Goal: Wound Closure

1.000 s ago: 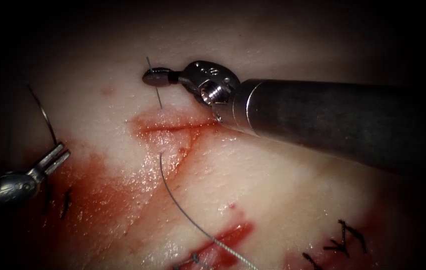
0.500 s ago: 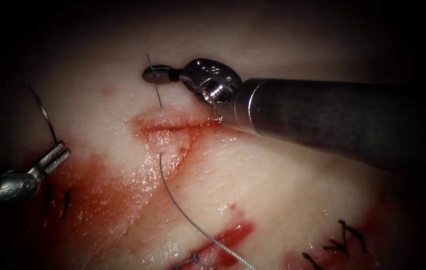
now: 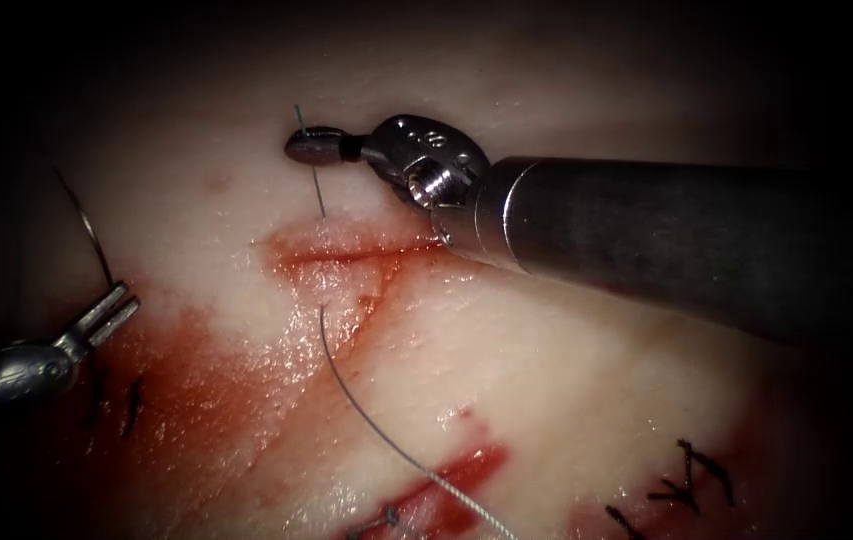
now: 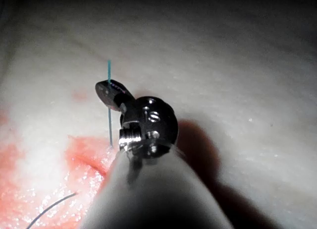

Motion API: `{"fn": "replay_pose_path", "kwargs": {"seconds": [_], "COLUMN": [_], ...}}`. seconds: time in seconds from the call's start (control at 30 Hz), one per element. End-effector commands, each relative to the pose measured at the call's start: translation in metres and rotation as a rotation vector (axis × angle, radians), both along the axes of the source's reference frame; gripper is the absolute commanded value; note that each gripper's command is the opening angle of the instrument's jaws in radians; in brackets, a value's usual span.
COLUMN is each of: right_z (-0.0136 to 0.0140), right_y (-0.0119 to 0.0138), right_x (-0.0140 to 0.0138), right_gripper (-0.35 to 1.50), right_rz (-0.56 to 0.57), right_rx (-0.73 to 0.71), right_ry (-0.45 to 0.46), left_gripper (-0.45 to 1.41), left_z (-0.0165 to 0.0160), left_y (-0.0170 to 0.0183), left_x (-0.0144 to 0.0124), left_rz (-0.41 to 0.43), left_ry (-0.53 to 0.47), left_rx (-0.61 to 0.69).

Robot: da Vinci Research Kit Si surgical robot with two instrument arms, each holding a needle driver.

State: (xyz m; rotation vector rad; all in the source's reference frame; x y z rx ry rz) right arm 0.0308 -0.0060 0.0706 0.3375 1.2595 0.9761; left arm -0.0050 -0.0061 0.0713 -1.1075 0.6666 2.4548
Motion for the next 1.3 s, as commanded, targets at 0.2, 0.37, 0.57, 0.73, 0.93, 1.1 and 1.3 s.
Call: {"fn": "replay_pose_path", "kwargs": {"seconds": [0.2,0.37,0.57,0.73,0.93,1.1,1.3], "right_z": [0.0003,0.0001,-0.0009,-0.001,-0.001,-0.0005,0.0007], "right_y": [0.0007,0.0009,0.002,0.0003,0.0012,0.0013,-0.0004], "right_x": [0.0009,0.0005,-0.003,-0.0062,-0.0091,-0.0093,-0.0085], "right_gripper": [-0.35,0.73,1.48,1.33,1.18,0.57,0.22], "right_rz": [-0.018,-0.021,-0.023,-0.062,-0.125,-0.17,-0.214], "right_rx": [-0.035,-0.036,-0.038,-0.047,-0.227,-0.251,-0.195], "right_ry": [-0.002,0.016,0.076,0.1,0.049,0.085,0.067], "left_gripper": [-0.45,-0.45,-0.45,-0.45,-0.45,0.93,1.4], "left_z": [0.001,0.0017,0.0039,0.0073,0.0119,0.0139,0.0137], "left_y": [0.001,0.0028,0.0066,0.0084,0.0099,0.0095,0.0086], "left_x": [-0.0004,0.0,0.0013,0.002,0.0015,0.0009,0.0003], "left_rz": [0.001,0.004,-0.005,-0.017,-0.048,-0.056,-0.083], "left_ry": [-0.001,-0.002,0.022,0.03,0.006,-0.008,-0.003], "left_rx": [-0.002,0.007,0.018,0.003,0.035,0.143,0.355]}}
